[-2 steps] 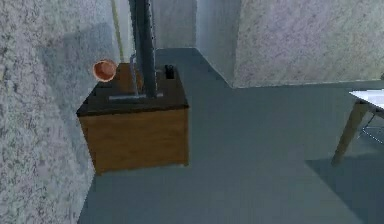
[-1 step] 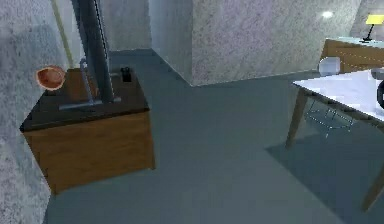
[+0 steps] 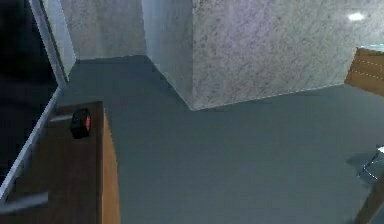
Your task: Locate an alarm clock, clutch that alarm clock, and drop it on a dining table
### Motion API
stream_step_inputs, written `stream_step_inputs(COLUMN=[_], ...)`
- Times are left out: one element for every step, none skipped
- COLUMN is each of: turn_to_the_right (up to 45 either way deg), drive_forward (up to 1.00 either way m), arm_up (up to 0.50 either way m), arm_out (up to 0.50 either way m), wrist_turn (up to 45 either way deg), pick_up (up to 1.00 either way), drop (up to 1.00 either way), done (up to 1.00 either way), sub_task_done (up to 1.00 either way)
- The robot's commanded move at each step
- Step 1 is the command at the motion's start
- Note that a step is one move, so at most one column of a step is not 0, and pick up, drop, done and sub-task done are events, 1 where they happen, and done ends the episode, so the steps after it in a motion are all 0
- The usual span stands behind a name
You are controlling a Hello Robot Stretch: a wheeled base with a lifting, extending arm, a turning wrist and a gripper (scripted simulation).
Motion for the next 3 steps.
stream_step_inputs(turn_to_the_right=[3.0,0.0,-45.0], drive_forward=[0.00,0.35,0.00], arm_up=[0.00,0.00,0.00], arm_out=[0.00,0.00,0.00], wrist_turn=[0.0,0.0,0.0], pick_up=[0.00,0.00,0.00], drop=[0.00,0.00,0.00], done=[0.00,0.00,0.00], sub_task_done=[0.00,0.00,0.00])
